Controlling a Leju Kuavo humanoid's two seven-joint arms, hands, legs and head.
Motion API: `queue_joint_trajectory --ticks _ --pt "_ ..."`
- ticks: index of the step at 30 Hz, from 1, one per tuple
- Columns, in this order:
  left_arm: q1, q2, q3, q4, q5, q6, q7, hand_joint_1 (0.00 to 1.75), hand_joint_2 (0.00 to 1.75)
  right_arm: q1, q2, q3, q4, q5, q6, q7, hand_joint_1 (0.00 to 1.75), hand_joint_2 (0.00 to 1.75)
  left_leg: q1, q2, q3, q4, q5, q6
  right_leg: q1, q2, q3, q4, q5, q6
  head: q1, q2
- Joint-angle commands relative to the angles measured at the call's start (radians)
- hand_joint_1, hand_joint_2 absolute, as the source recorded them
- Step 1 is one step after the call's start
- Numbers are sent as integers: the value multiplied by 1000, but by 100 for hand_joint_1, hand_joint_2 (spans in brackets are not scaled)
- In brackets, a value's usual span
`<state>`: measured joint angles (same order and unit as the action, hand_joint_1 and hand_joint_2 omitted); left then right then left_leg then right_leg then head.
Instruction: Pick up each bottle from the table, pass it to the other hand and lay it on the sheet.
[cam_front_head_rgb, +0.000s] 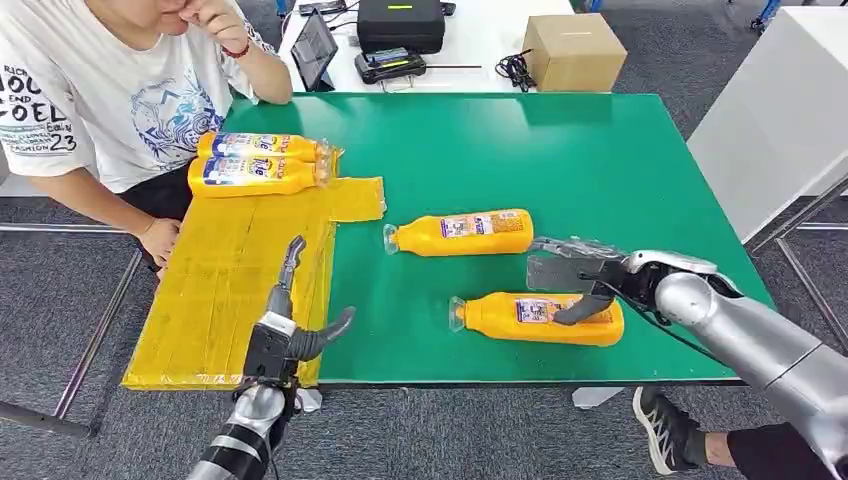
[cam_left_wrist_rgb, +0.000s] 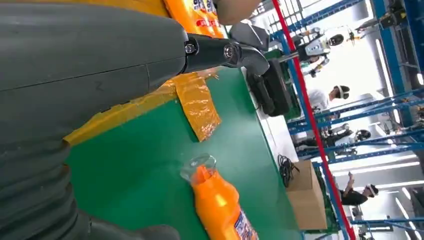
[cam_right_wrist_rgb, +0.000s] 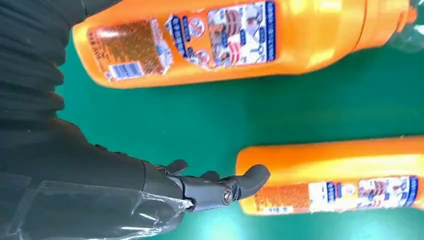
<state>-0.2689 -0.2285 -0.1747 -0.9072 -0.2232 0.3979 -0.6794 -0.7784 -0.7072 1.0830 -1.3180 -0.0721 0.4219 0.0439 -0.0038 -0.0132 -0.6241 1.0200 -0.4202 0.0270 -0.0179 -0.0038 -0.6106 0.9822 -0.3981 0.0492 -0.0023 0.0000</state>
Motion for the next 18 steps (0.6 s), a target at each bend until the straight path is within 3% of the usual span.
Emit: queue_joint_trajectory --ticks 1,8,18 --pt "-46 10 -18 77 5 -1 -19 0 175 -21 43 53 78 9 5 -11 0 175 1 1 3 -1 -1 -1 1 1 3 -1 0 -2 0 0" --pt "-49 8 -11 92 9 1 -19 0 175 -34 -45 59 8 -25 45 20 0 175 0 0 4 0 -2 -2 0 -1 4 0 -2 -2 0 0" --pt "-49 6 -13 92 10 -2 -19 0 175 -25 -50 64 6 -25 46 21 0 175 0 1 2 0 -1 -1 0 1 2 0 -1 -1 0 0"
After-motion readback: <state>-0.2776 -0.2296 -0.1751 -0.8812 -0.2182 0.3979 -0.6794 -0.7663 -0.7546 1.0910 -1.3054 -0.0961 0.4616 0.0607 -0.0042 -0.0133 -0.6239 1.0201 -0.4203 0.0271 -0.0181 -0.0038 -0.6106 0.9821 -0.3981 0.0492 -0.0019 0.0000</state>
